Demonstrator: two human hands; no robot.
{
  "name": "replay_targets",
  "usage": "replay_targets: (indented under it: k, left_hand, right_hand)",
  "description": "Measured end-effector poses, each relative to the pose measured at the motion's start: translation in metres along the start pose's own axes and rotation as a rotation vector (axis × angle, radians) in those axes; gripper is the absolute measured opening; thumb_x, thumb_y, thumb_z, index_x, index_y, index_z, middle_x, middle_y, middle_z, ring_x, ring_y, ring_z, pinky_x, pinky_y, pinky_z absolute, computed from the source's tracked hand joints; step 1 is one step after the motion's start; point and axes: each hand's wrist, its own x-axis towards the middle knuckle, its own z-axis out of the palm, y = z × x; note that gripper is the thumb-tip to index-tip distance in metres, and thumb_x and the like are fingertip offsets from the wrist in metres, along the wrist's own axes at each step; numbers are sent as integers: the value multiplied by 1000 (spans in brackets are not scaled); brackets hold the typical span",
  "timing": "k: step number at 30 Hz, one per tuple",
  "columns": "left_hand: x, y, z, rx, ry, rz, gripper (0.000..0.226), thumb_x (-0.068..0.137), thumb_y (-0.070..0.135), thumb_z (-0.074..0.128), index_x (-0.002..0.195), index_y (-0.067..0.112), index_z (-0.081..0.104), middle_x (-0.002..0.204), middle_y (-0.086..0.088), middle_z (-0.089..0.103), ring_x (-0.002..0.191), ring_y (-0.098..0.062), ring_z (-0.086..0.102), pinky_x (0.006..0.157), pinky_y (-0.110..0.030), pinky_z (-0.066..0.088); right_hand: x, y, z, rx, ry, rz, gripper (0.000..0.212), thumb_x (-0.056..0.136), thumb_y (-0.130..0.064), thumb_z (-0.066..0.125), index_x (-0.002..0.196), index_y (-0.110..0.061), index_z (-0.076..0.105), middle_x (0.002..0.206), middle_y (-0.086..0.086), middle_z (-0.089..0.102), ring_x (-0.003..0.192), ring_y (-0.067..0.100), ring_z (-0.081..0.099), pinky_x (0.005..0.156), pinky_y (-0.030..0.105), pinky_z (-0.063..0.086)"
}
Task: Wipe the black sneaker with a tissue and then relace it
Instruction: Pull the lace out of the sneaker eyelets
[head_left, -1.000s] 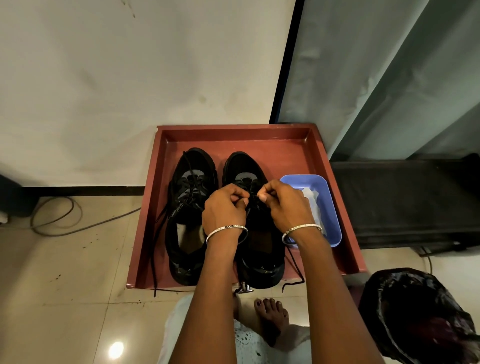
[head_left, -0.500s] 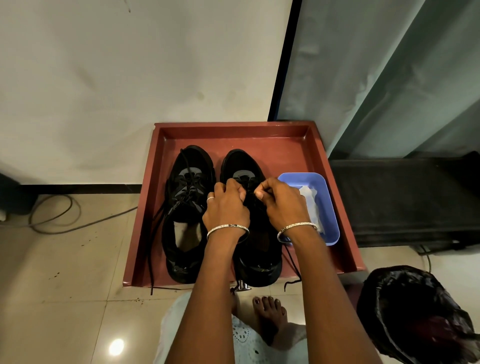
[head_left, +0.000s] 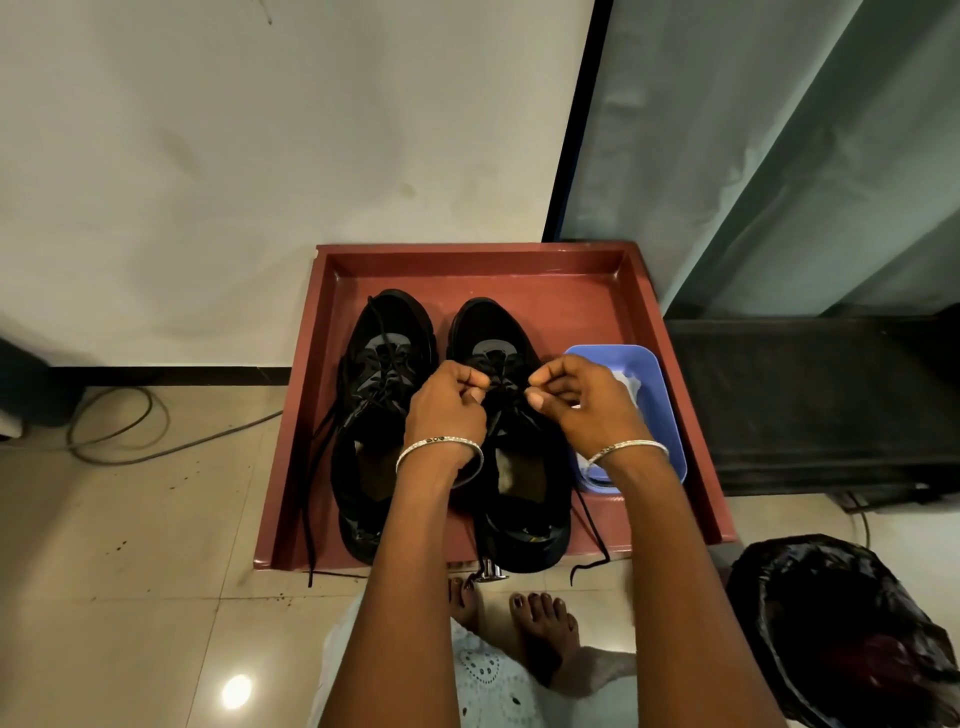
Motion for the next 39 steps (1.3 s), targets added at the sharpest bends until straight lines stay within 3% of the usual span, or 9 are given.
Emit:
replay_targets:
  k: [5, 11, 14, 17, 22, 25, 31, 35, 39]
  left_hand:
    - [5, -7, -3, -94, -17, -59, 15, 90, 7, 62, 92, 22, 60, 91, 0, 65, 91, -22, 66, 86, -40, 56]
    - [4, -7, -3, -83, -28, -50, 22, 82, 2, 73, 94, 15, 60, 92, -2, 68, 85, -15, 65, 77, -21, 50]
    - [5, -7, -4, -81, -31, -51, 24, 81, 2, 75, 92, 16, 59, 90, -1, 67, 82, -13, 64, 75, -19, 49]
    - [4, -8, -3, -77, -29, -39, 25, 80, 4, 76, 90, 17, 58, 88, 1, 66, 80, -11, 62, 76, -20, 49]
    - [5, -7, -3, -89, -28, -40, 25, 79, 3, 77, 88, 18, 59, 87, 0, 65, 80, -12, 62, 80, -23, 52]
    - [5, -8, -4, -88, -28, -38, 26, 79, 2, 77, 86, 19, 58, 87, 0, 66, 81, -13, 63, 81, -24, 53]
    - [6, -8, -4, -65, -32, -33, 25, 78, 3, 78, 86, 19, 59, 85, 2, 65, 79, -13, 63, 78, -22, 52]
    - [5, -7, -3, -55, -19, -34, 26, 77, 5, 79, 88, 18, 59, 87, 0, 67, 82, -15, 65, 81, -25, 54]
    - [4, -6, -3, -35, -26, -18, 27, 76, 7, 81, 89, 17, 59, 88, 1, 66, 81, -12, 63, 78, -22, 52]
  right_hand:
    - [-3, -2, -7, 5, -78, -58, 17, 83, 1, 74, 88, -14, 73, 89, 0, 74, 83, 8, 69, 81, 14, 52]
    - [1, 0, -1, -40, -59, -118, 18, 83, -4, 76, 85, -22, 74, 86, -6, 74, 80, 3, 68, 77, 13, 50]
    - [2, 2, 2, -141, -74, -151, 24, 90, -8, 69, 80, -30, 65, 80, -11, 67, 77, 8, 63, 75, 24, 51]
    - [-1, 5, -1, -132, -153, -164, 17, 99, -18, 57, 86, -29, 57, 81, -11, 60, 78, 11, 54, 79, 34, 50]
    - [-3, 4, -11, 107, -169, -108, 15, 99, -7, 56, 97, -21, 63, 95, -1, 67, 89, 8, 60, 87, 25, 51]
    - [-2, 6, -12, 16, -157, -112, 21, 90, 3, 65, 94, -18, 67, 93, -5, 70, 88, 5, 65, 84, 19, 50]
    - [0, 1, -3, -96, -84, -132, 15, 86, -4, 72, 86, -18, 70, 85, -8, 71, 76, 0, 64, 73, 8, 47]
    - [-1, 1, 1, -228, -45, -146, 11, 93, -13, 66, 86, -22, 64, 83, -6, 69, 81, 15, 64, 78, 34, 54]
    - [-2, 1, -3, -260, -12, -156, 9, 96, -17, 60, 89, -22, 60, 81, -4, 68, 80, 21, 63, 79, 46, 54]
